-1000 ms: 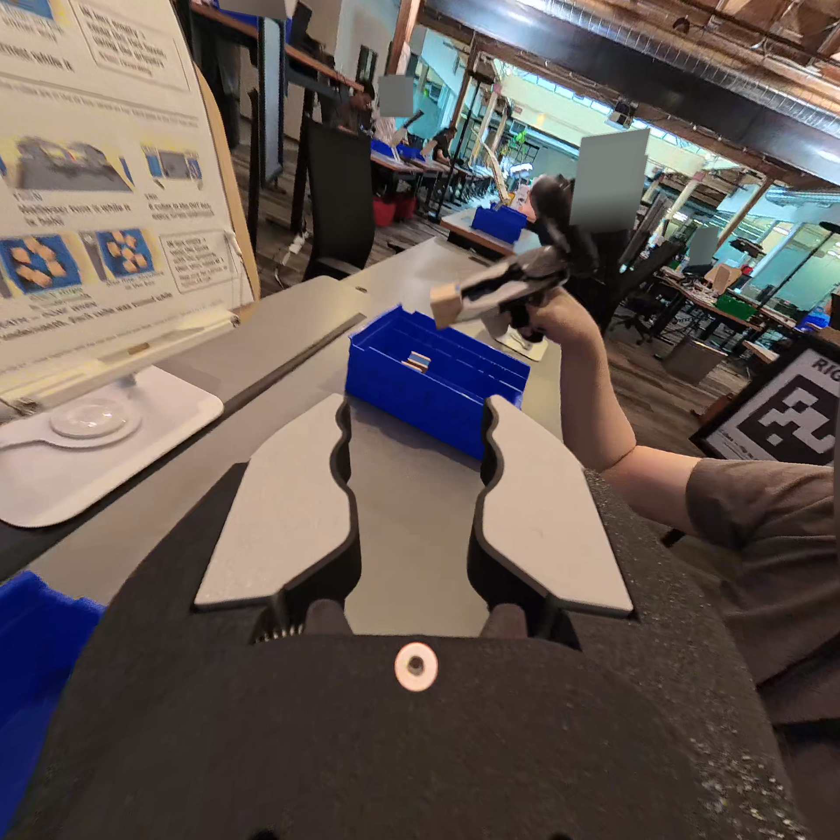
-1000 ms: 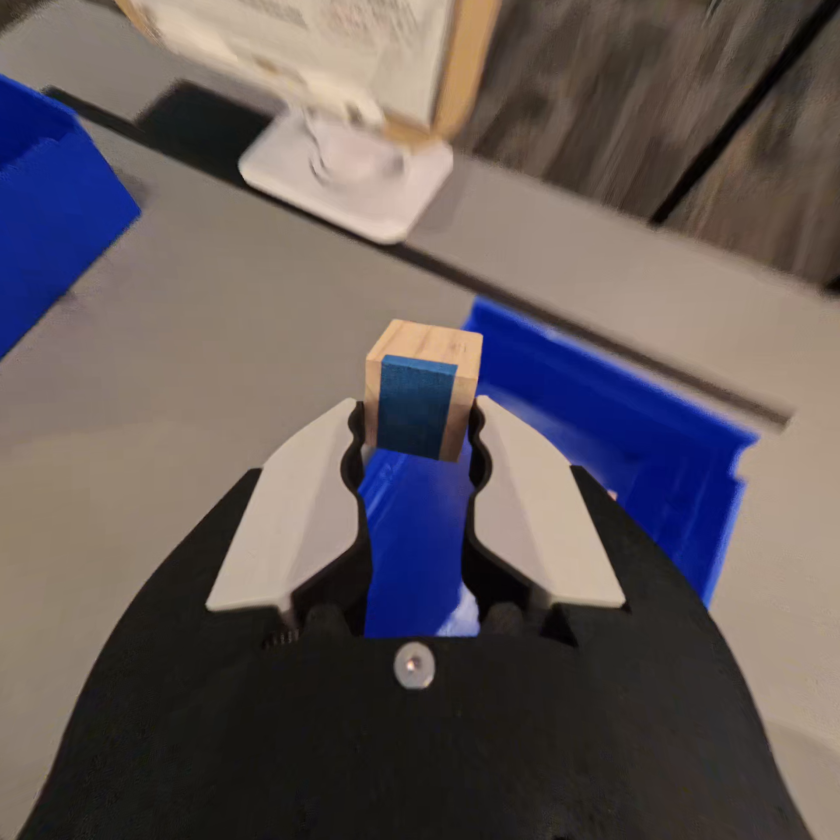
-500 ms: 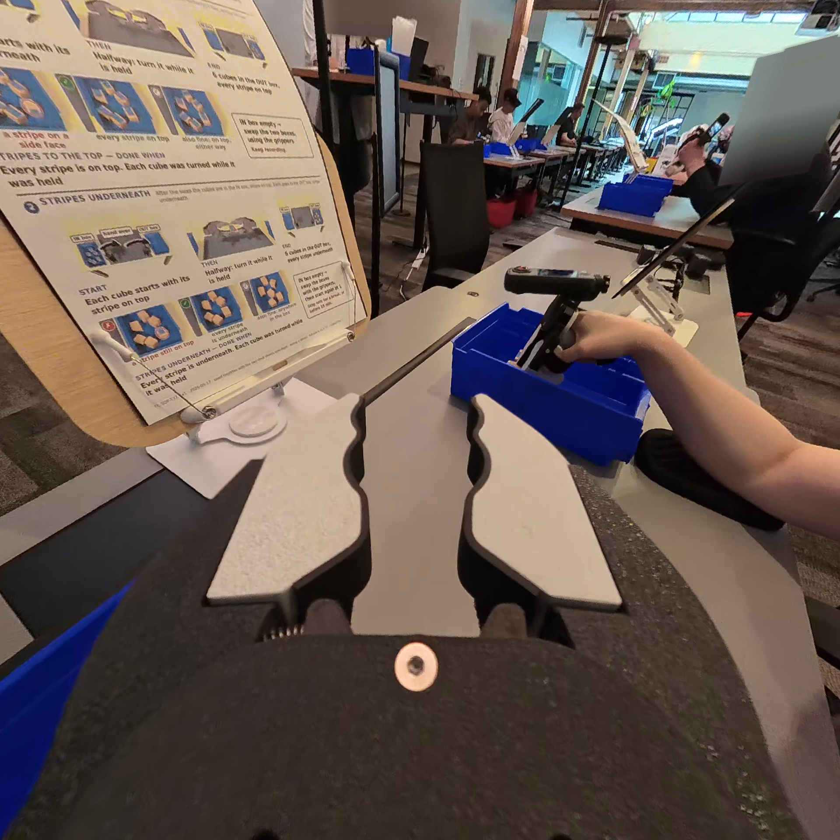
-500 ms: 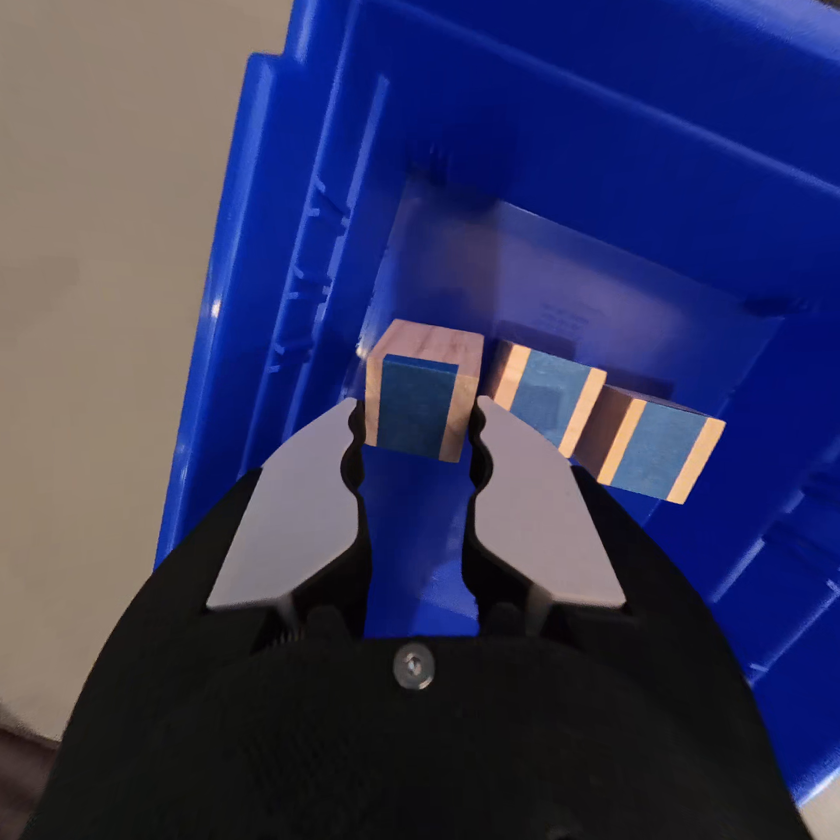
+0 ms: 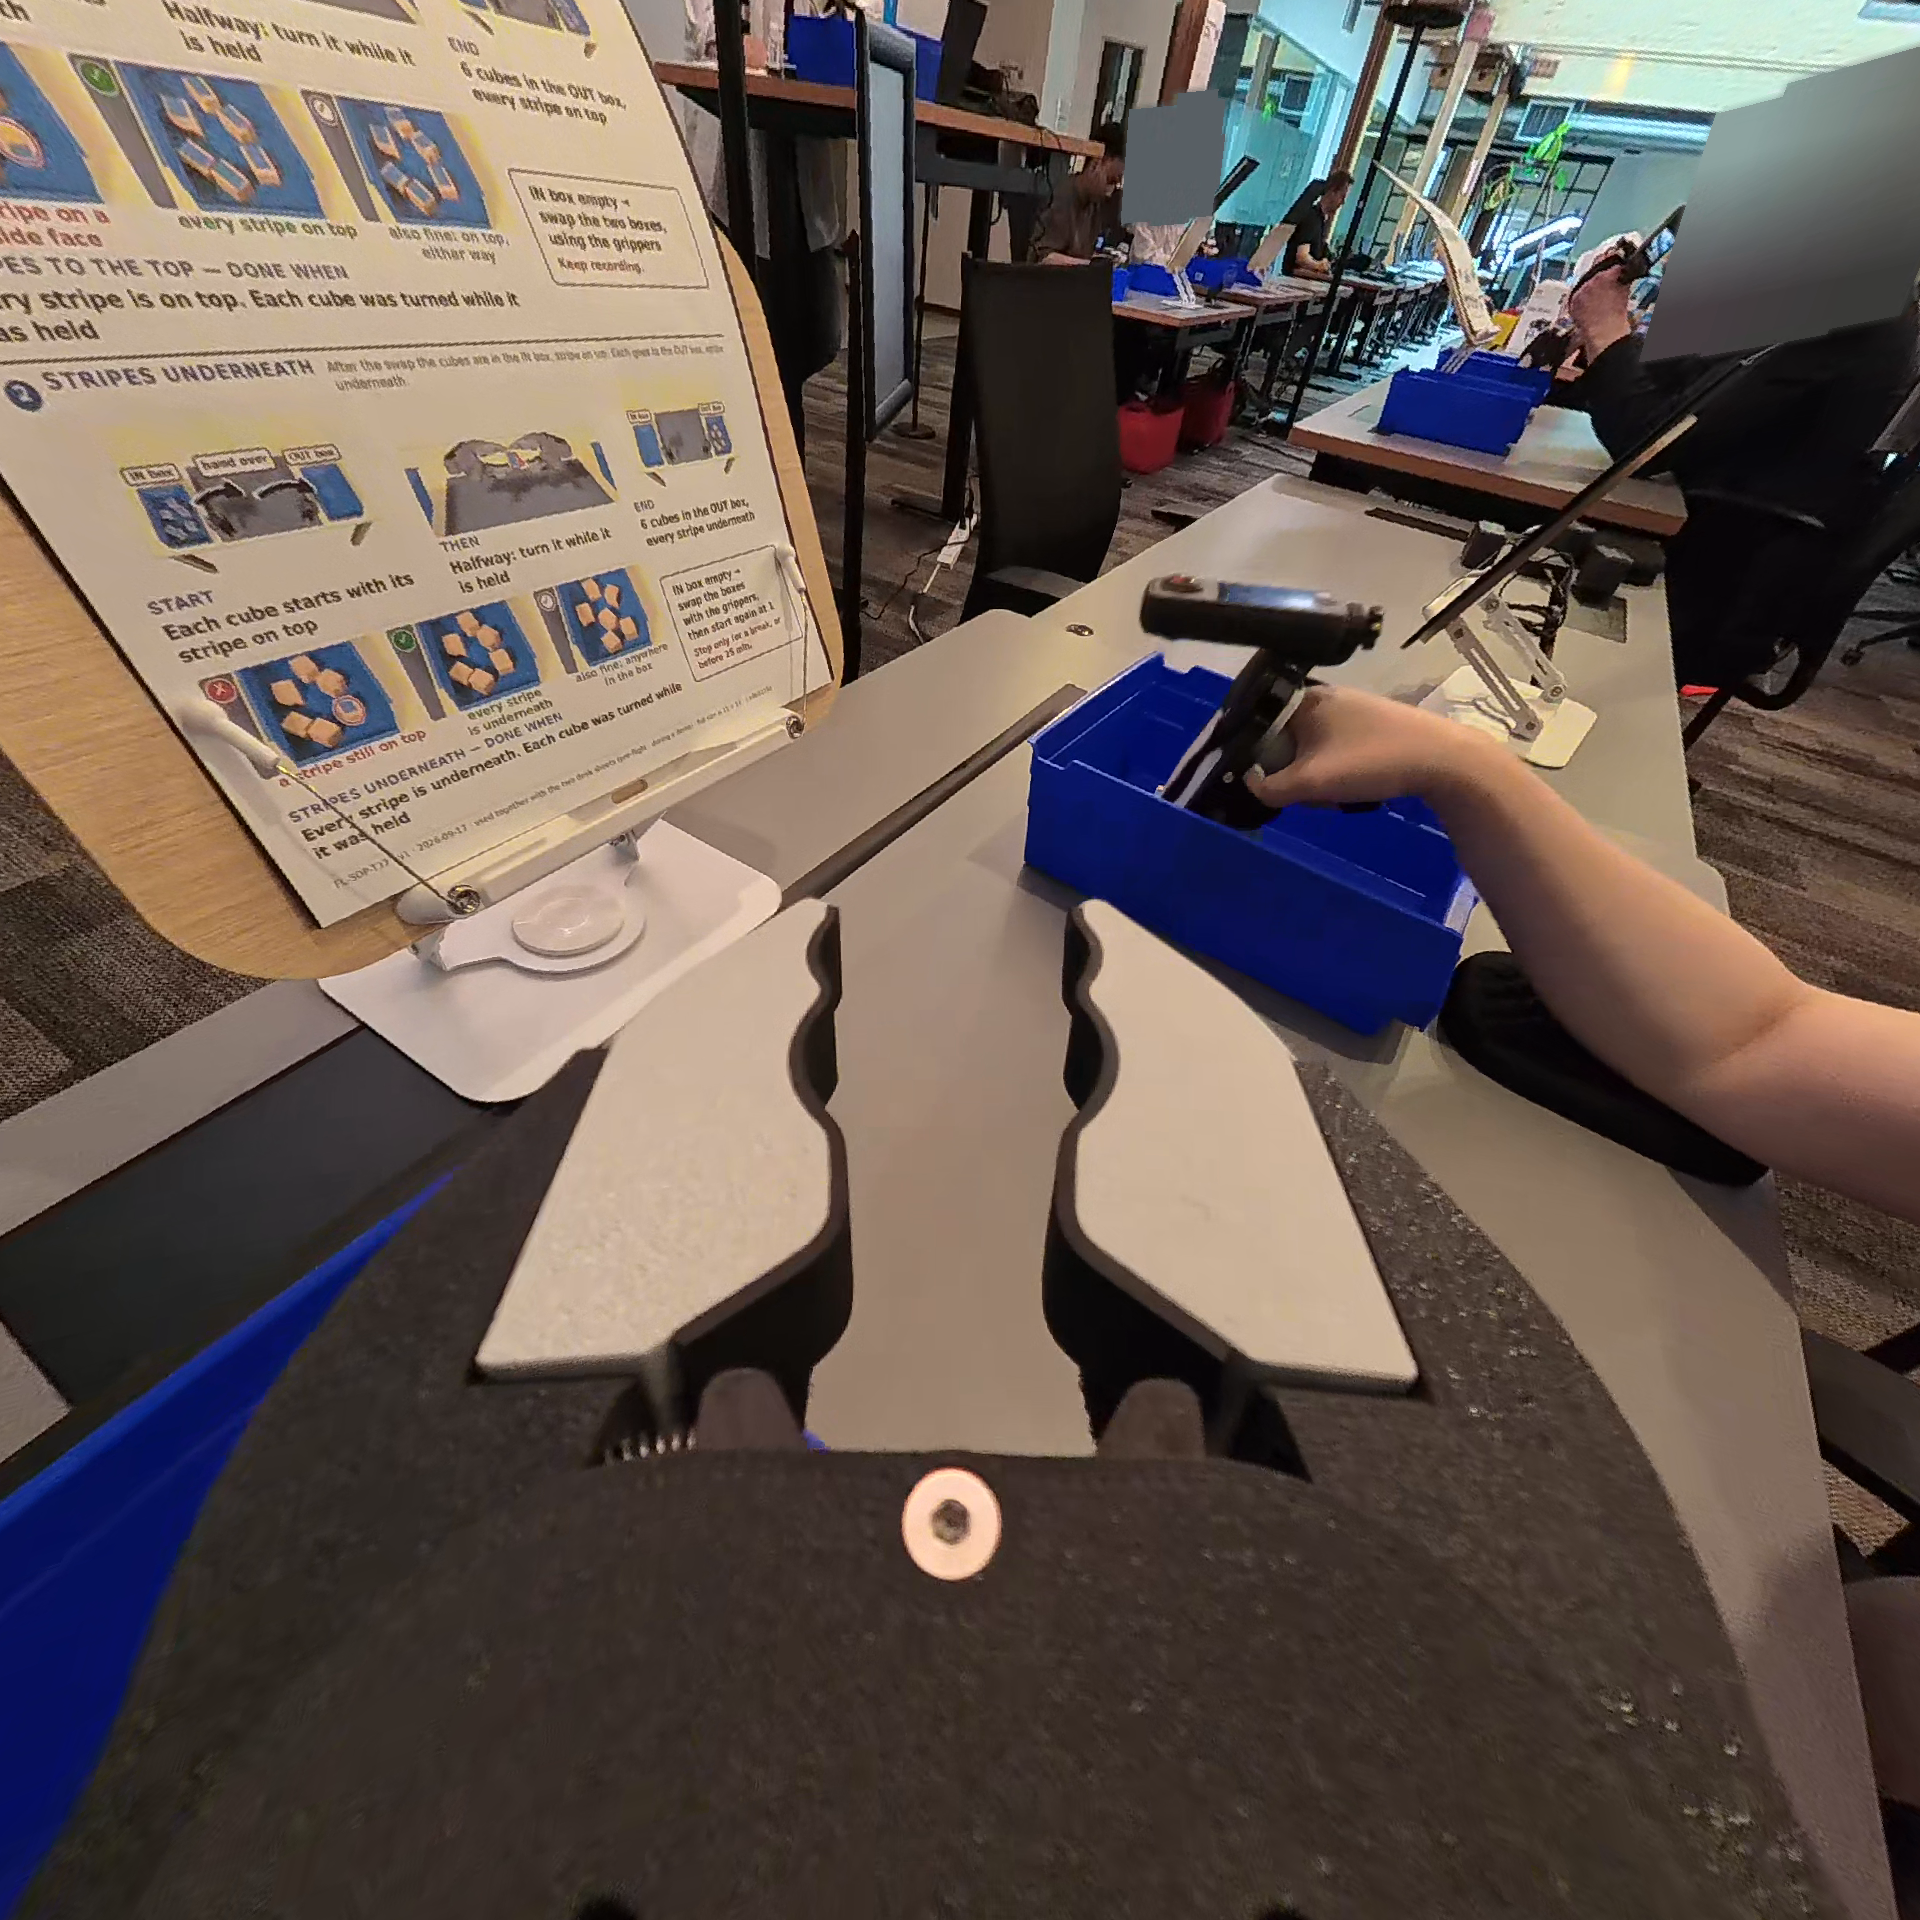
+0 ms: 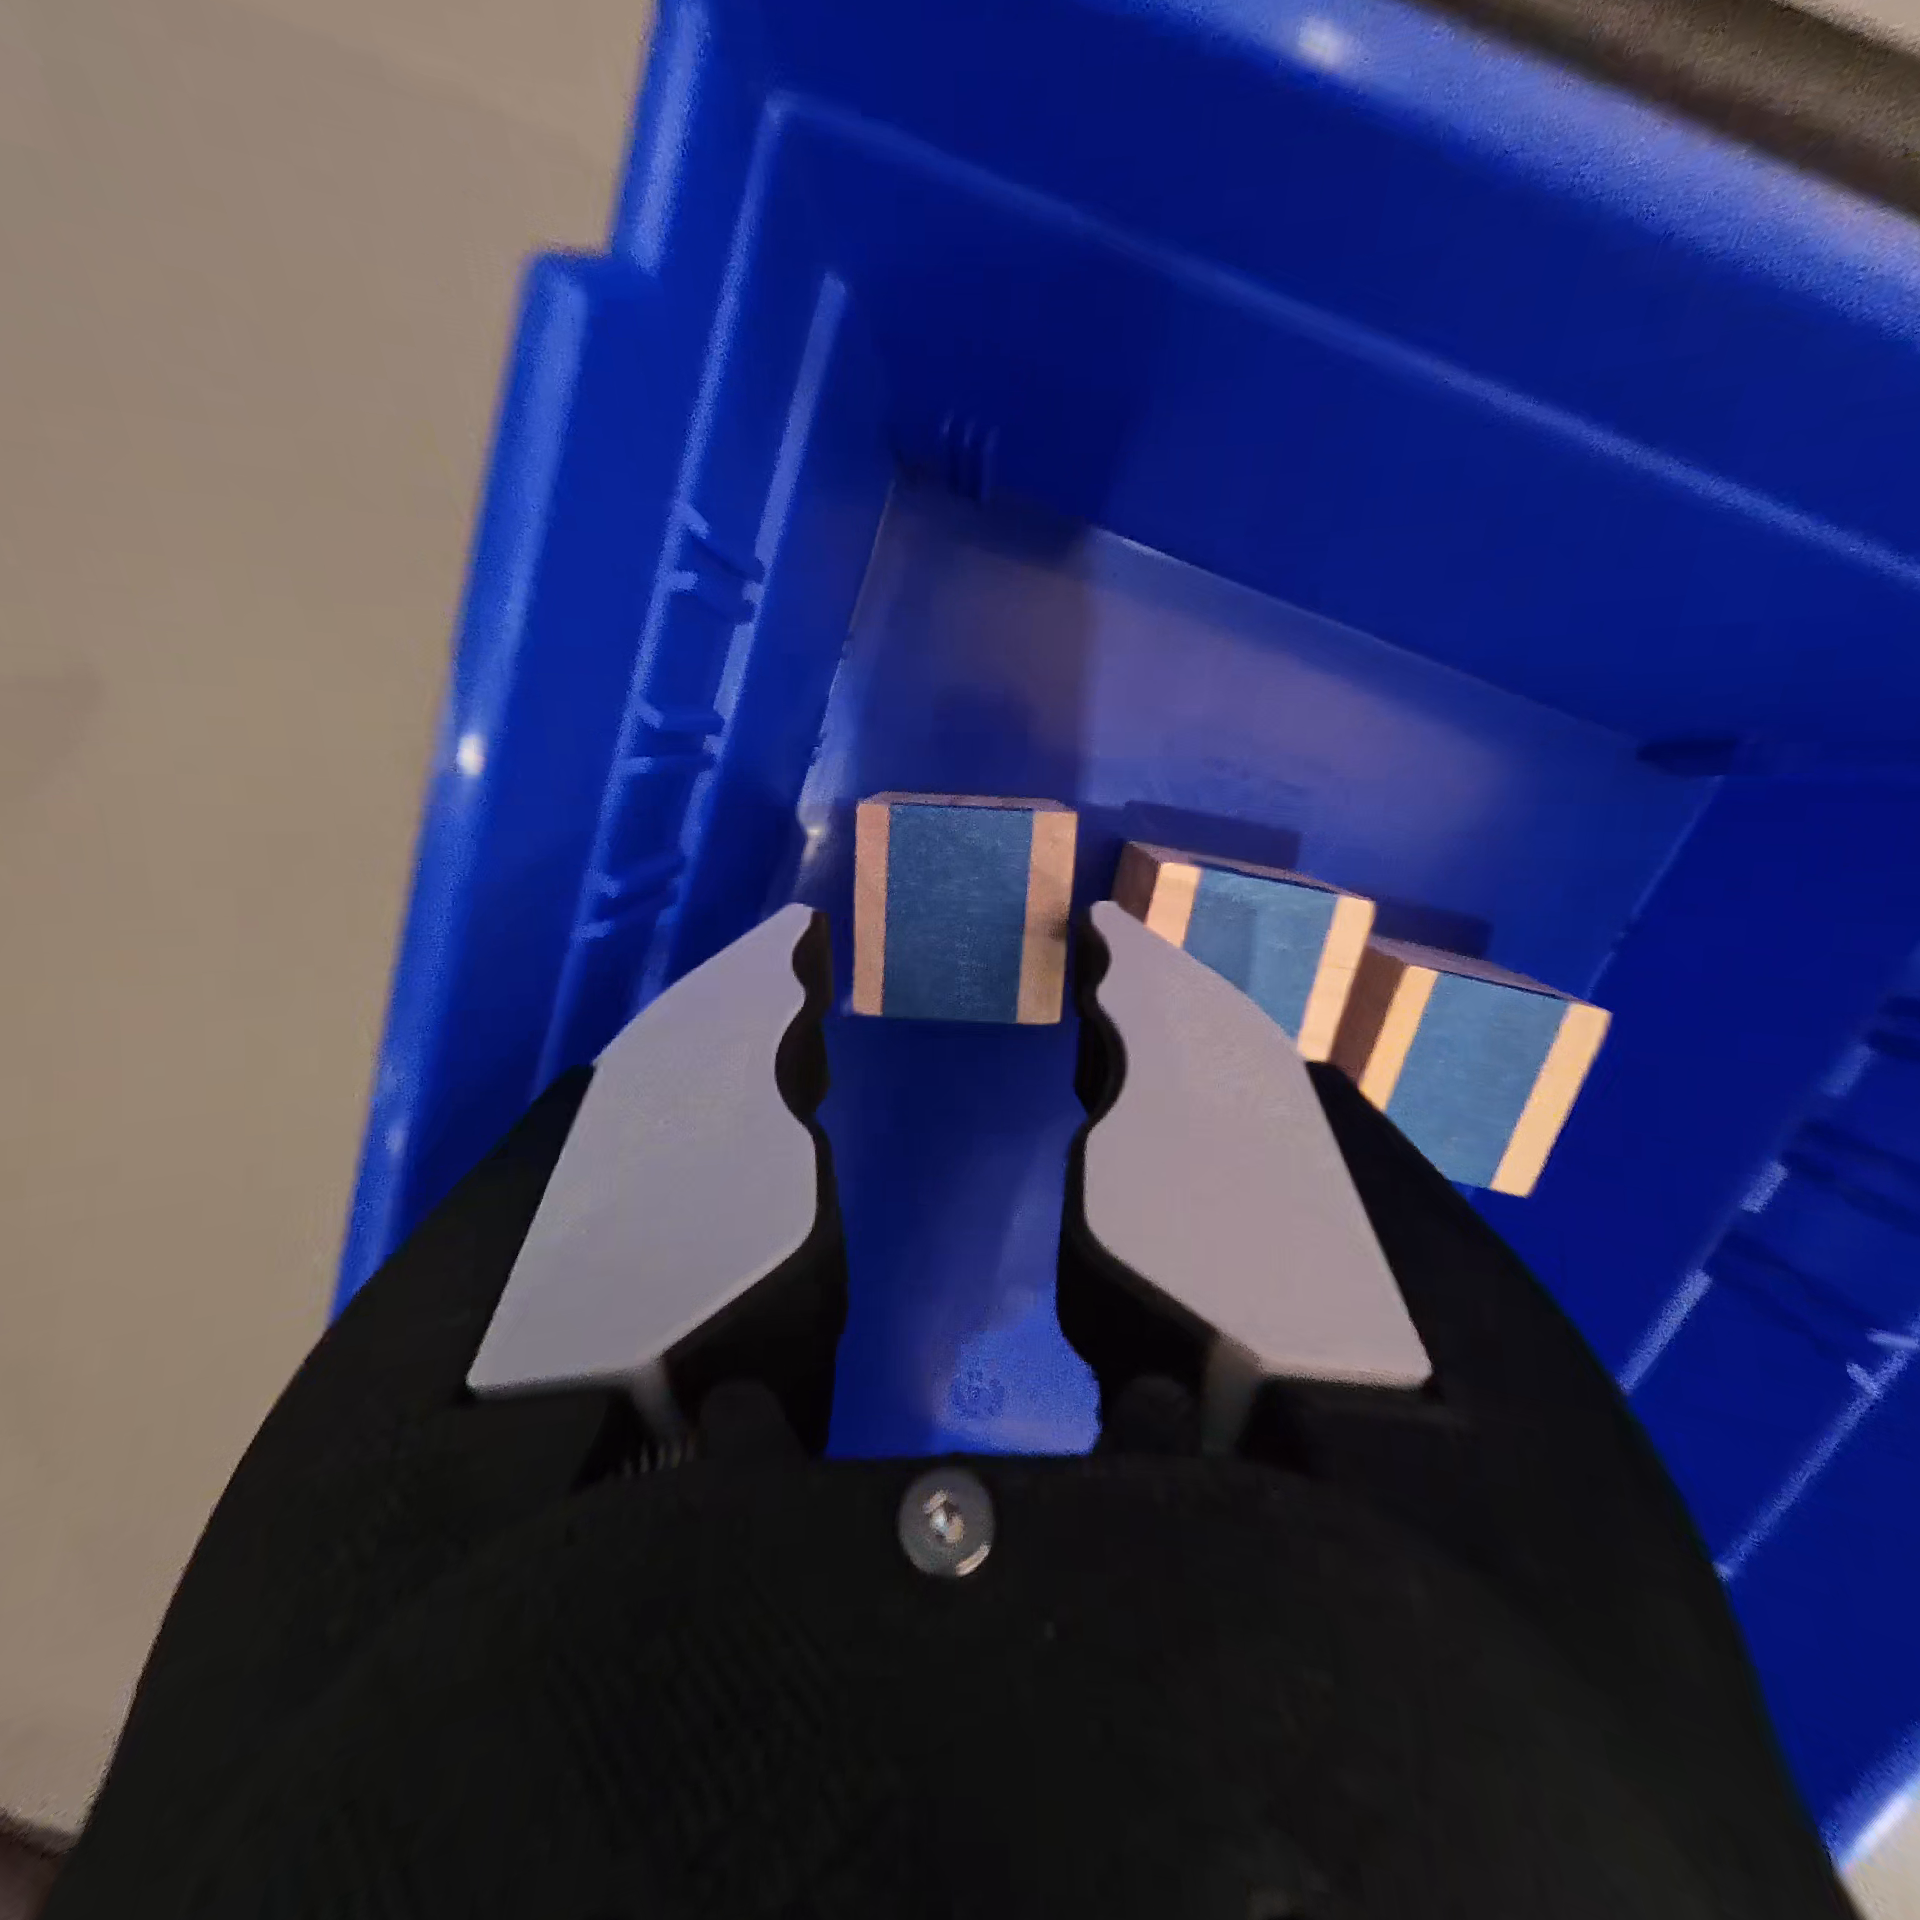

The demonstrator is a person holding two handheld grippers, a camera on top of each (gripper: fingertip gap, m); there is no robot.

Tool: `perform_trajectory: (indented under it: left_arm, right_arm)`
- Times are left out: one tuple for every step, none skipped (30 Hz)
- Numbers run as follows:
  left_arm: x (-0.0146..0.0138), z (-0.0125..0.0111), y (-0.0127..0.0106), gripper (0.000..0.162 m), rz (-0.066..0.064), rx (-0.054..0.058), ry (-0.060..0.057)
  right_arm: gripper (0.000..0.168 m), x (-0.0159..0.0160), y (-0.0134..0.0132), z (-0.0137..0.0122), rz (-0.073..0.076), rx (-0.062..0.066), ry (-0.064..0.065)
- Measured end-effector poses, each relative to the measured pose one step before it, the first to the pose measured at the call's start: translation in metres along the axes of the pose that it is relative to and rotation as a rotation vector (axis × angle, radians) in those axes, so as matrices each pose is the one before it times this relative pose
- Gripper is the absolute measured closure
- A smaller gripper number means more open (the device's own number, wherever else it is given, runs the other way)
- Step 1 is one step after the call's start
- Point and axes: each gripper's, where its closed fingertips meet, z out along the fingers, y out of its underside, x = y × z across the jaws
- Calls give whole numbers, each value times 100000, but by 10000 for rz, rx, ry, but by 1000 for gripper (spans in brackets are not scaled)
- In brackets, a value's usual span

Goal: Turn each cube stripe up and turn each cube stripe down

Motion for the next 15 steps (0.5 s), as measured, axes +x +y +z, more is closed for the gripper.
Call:
perform_trajectory:
  left_arm:
    - [-109, -276, -81, 121, 51, -22, -81]
    - [-215, -382, -86, 121, 56, -11, -134]
    - [-354, -479, -55, 121, 33, -27, -183]
    - [-441, -571, -65, 120, 23, -14, -198]
    - [-517, -629, -167, 119, 31, 83, -210]
    - [-587, -708, -230, 119, -17, 143, -216]
    - [-576, -735, -290, 118, -60, 187, -173]
    - [-471, -768, -382, 118, -37, 256, -99]
    - [-421, -776, -413, 118, -50, 265, -88]
    - [-380, -774, -301, 119, -25, 188, -77]
    - [-349, -731, -13, 121, 15, 9, -96]
    - [-343, -652, 423, 123, 95, -260, -125]
    - [-729, -554, 892, 126, 152, -579, -385]
    - [-1229, -454, 1336, 129, 185, -809, -732]
    - [-1341, -237, 1663, 130, 172, -913, -795]
  right_arm:
    - [121, -129, -475, -895, -19, 384, -159]
    - [121, -123, -600, -1184, -34, 486, -154]
    - [121, 10, -738, -1457, -63, 598, -42]
    - [121, 227, -881, -1646, -37, 707, 105]
    - [120, 368, -1011, -1734, -24, 781, 183]
    - [121, 389, -1024, -1691, -4, 770, 202]
    - [122, 379, -936, -1552, 10, 686, 178]
    - [122, 328, -781, -1332, -26, 554, 146]
    - [122, 298, -478, -1103, -32, 347, 148]
    - [122, 259, -203, -854, -38, 143, 139]
    - [122, 171, -115, -643, -67, 83, 114]
    - [122, 73, -189, -486, -65, 123, 72]
    - [122, -75, -270, -336, -31, 161, 12]
    - [123, -219, -251, -196, -42, 147, -57]
    - [123, -315, -124, -47, -73, 58, -95]
